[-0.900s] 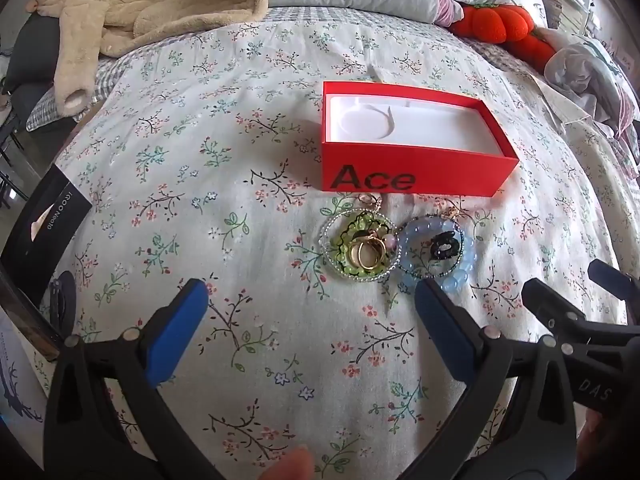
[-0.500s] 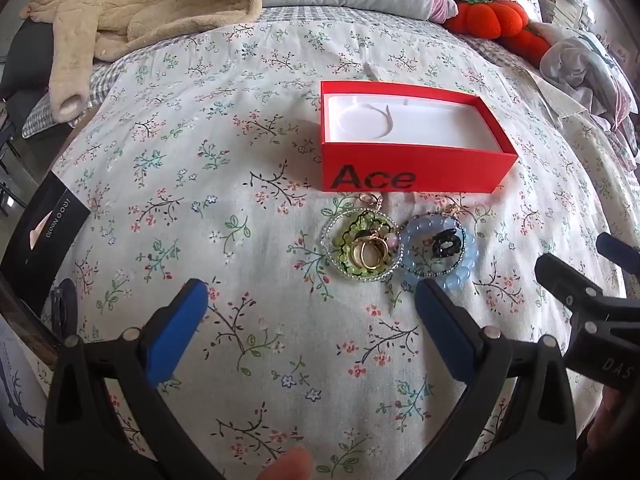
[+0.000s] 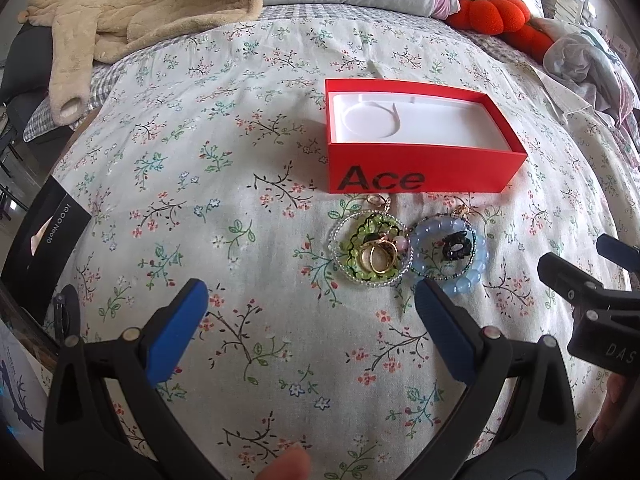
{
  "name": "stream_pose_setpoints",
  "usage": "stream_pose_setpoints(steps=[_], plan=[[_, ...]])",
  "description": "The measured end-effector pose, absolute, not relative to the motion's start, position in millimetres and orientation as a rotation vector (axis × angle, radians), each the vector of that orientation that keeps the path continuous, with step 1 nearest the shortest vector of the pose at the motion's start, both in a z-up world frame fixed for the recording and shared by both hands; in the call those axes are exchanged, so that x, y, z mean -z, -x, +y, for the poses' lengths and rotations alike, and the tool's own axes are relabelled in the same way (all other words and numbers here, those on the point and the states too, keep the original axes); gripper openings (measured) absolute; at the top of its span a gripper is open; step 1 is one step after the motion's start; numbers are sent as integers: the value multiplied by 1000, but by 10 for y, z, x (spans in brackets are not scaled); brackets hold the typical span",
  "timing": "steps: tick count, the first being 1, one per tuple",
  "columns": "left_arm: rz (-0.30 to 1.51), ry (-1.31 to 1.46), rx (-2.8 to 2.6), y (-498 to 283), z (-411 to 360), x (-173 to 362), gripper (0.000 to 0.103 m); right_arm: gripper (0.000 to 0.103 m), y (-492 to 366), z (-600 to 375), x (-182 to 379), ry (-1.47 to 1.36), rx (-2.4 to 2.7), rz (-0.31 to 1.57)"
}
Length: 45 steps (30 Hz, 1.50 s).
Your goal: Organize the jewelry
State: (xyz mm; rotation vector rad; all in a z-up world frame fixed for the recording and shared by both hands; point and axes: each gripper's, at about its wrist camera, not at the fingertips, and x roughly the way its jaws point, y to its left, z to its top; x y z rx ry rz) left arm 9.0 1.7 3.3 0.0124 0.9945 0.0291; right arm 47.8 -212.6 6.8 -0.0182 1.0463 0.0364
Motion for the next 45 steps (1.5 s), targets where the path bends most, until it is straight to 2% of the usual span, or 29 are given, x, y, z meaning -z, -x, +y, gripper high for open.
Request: stream_pose_setpoints(steps=[31,45], plan=[[983,-14,-28,-115,49,-70,103,103,-446,-2072,-55,38,-40,1041],[915,-35,-61,-187,163,-245,103,103,-442,-2035,-174,74,-75,1054]])
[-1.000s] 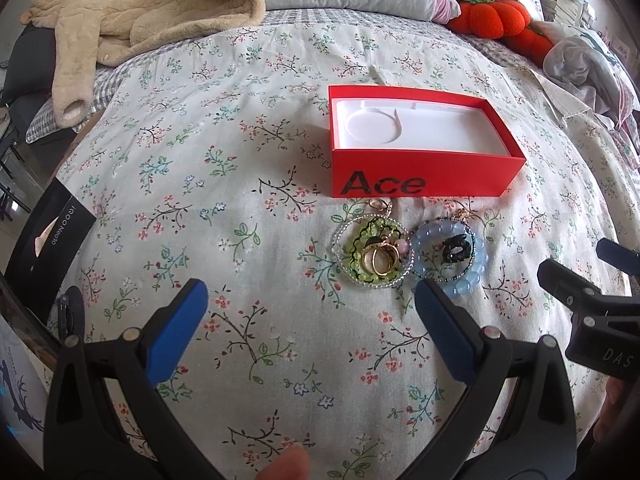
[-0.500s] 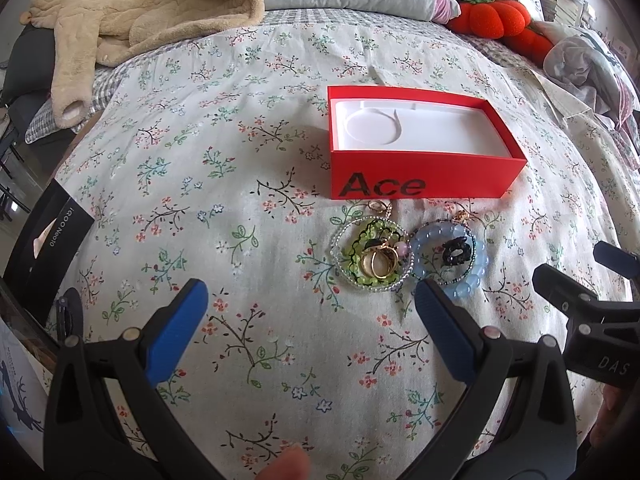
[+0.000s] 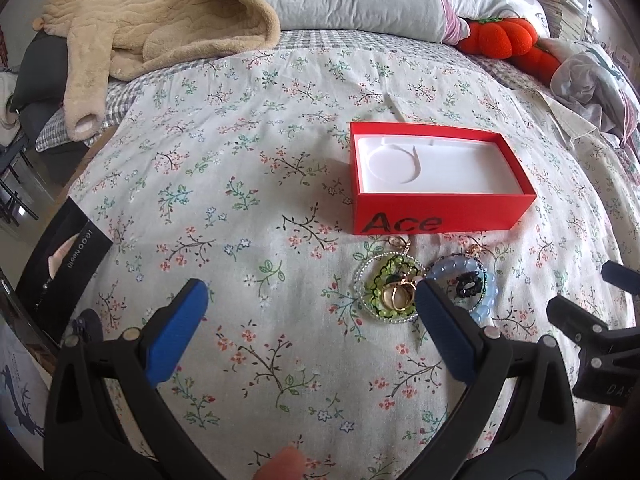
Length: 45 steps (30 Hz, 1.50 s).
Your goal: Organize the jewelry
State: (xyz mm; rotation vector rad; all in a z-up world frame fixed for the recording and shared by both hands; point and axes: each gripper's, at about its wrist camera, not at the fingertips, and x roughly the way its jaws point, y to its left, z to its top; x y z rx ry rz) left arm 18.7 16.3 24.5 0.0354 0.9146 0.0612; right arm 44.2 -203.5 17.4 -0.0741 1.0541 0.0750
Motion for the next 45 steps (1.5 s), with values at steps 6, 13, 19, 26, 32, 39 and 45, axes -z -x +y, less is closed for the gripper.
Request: stream_pose_setpoints(steps=[6,13,19,26,32,39,45], plan=[[975,-52,50,-338,210,-351,103,103,-602,-2063,-192,88,-107,1110],[1079,87,126,-596,385,-146,91,89,-855,-2059,-213,-29,-250,1160],[1171,283,192,-805,523,204,53,40,-1074,-2086,84,-187,-384,1255],[1226,339,238,-947,483,419,30,21,-1291,-2076,171,-294,-499,1280],[1234,332,269,-1000,416,433,24,14,-1390,-2004,380,-343,-505,1337],[1249,331,307,-1080,321,472,20,8,-1425,-1961,409,-318,-495,1327],[1251,296,312,-1097,176,477,8,4,-1396,-1903,381,-278,-479,1308]])
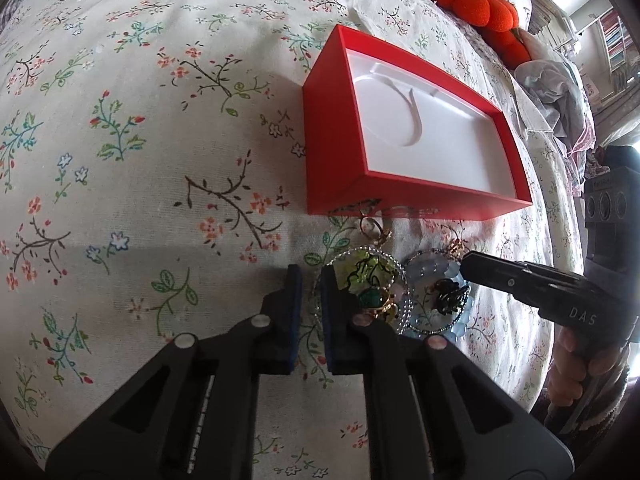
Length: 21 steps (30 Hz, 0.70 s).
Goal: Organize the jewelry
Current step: 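Carry both bracelets into the red Ace box and open both tools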
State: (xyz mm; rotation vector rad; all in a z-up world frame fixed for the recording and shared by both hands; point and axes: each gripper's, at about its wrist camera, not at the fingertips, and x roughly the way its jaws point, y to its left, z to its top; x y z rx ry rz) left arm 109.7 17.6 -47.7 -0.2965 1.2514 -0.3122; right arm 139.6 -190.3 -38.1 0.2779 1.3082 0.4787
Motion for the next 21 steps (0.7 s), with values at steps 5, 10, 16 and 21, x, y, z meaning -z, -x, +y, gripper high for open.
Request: stream_pose_setpoints(steps=[5,10,16,21], plan=[[1233,278,300,-1094,87,444,4,4,-1355,-1888,303,-267,-484,1286],[1196,281,297,-1077,65,321,3,4,-1306,-1915,179,-260,-488,1250],[1137,294,311,-1043,53,115,3,4,-1238,-1923,2,-259,-497,1201],[1076,298,335,-997,34,-77,3,4,-1184,-1952,-148,-258,-485,1151]])
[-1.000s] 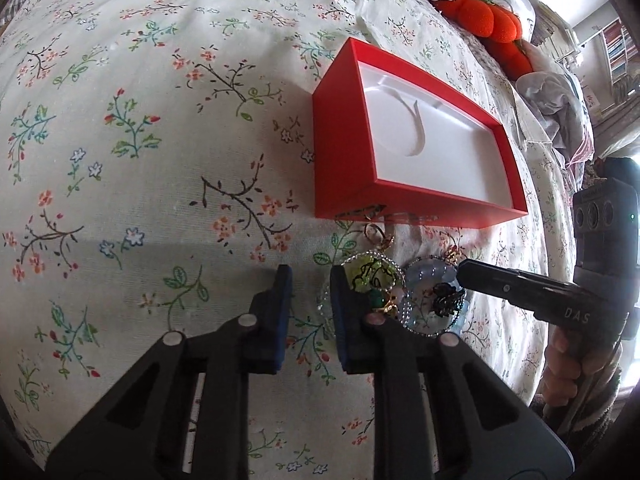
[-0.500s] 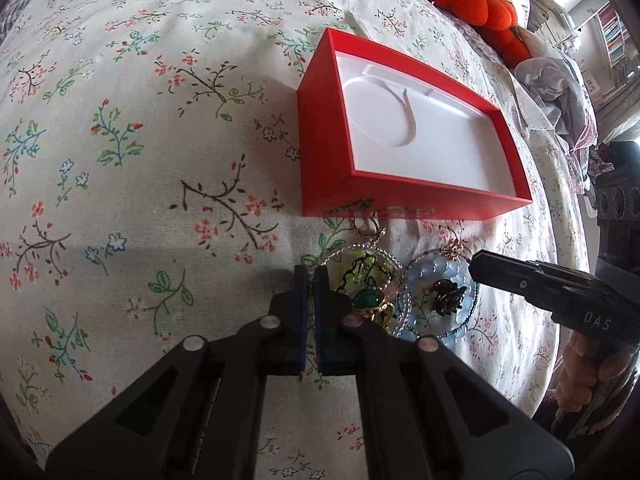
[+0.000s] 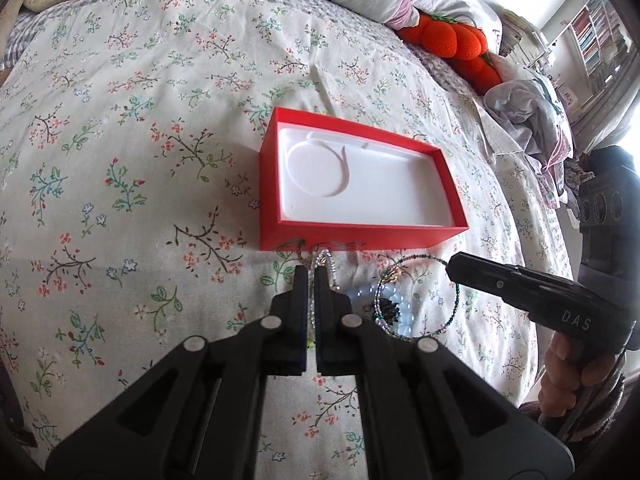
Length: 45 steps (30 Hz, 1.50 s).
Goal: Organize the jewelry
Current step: 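Carry both bracelets into the red Ace box and open both tools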
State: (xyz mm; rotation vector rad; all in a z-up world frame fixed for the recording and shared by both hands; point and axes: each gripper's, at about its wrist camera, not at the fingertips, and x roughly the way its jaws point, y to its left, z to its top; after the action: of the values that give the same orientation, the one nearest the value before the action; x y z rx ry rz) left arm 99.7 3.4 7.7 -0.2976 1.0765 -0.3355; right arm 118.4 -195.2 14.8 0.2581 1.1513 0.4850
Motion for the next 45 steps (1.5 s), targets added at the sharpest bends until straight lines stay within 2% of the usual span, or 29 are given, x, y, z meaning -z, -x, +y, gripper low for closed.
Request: stream_pose_setpoints(steps=[11,22,26,45], plan=[[919,312,386,-978,-29,-487,3,4,-1255,-2175,-436,-282,-417,1005],[798,447,476,-1217,-210,-572,3,4,-1472,-2489,-409,-356,-330,940],[819,504,466,-1373,-232,-428,3,4,-1540,-2496,-394,-359,-315,928],[943,439,362,-1560,-240,18,3,4,-1682,-2307,-157,-261,-295,965]])
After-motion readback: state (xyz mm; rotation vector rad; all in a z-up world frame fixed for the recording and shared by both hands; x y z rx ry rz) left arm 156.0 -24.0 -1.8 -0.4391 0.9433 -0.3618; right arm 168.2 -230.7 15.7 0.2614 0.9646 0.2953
